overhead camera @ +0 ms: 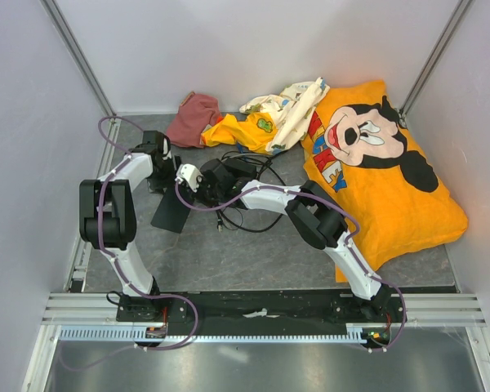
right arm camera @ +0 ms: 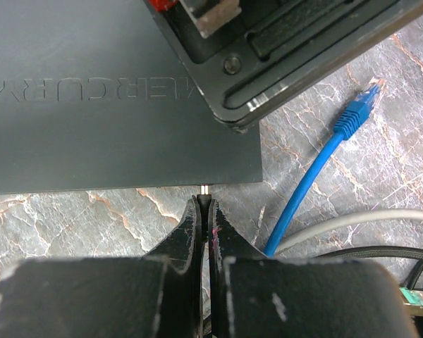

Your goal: Insert the plug into the switch port

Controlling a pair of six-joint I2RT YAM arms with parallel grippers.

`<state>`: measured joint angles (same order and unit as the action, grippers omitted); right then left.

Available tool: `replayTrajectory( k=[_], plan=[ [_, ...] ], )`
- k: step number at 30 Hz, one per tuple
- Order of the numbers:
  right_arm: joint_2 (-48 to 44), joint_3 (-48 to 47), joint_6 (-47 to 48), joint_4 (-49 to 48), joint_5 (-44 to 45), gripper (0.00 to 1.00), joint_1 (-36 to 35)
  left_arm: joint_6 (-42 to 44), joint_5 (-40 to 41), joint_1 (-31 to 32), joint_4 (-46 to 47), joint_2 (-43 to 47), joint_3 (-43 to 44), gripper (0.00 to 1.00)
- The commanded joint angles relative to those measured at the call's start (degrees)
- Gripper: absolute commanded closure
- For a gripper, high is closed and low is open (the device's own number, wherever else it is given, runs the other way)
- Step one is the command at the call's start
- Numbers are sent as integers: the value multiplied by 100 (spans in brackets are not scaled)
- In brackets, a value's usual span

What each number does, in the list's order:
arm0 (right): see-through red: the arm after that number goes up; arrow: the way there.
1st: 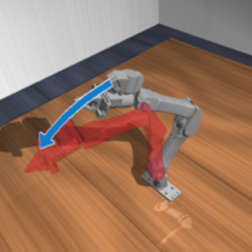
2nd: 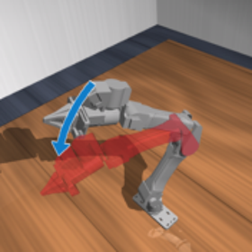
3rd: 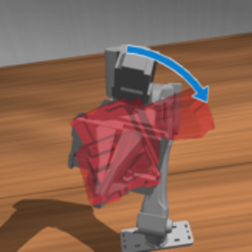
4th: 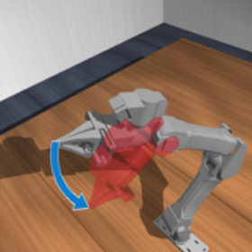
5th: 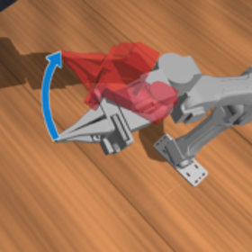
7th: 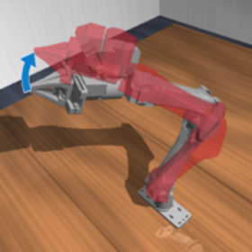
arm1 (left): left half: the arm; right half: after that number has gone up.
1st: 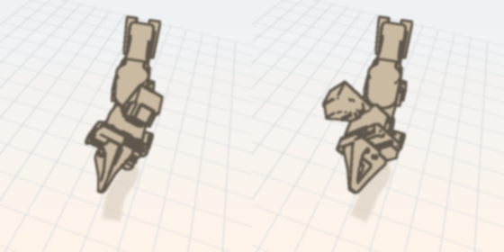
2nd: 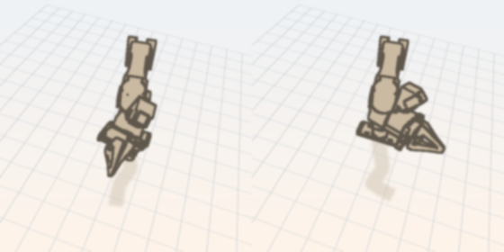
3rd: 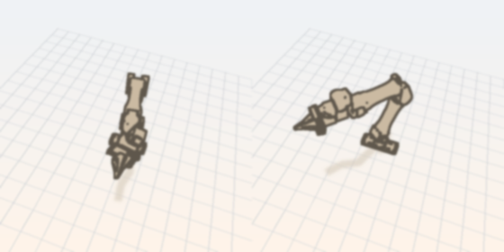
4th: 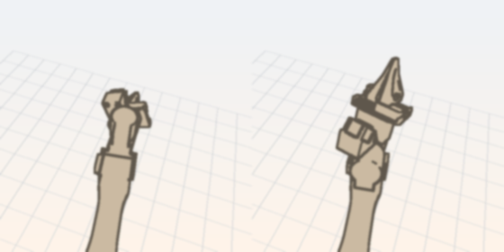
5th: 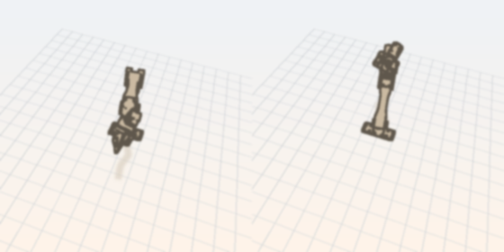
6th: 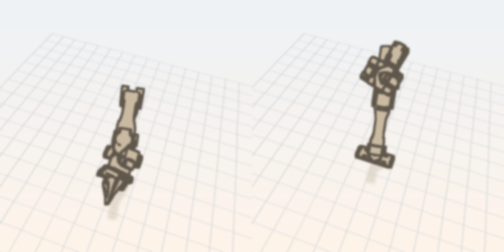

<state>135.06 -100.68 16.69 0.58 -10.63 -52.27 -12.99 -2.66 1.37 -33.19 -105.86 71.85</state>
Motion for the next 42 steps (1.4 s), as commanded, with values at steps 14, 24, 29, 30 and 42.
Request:
replayTrajectory(
  k=[14, 24, 29, 30, 42],
  plan=[
    [55, -206, -737, -1736, -773, 100, -73, 200, -930, 478, -460, -576, -93, 20],
    [125, -830, -315, -1385, -792, 100, -64, 412, -1202, 812, -583, -699, -84, 20],
    [170, -752, -499, -1403, -589, 93, -46, 324, -1151, 857, -601, -664, -75, 20],
    [126, -647, -543, -1446, -554, 90, -29, 298, -1010, 848, -601, -637, -66, 20],
    [-938, 1068, -808, -1280, -957, 57, 481, -37, 696, 540, -434, -40, -57, 17]
  ],
)
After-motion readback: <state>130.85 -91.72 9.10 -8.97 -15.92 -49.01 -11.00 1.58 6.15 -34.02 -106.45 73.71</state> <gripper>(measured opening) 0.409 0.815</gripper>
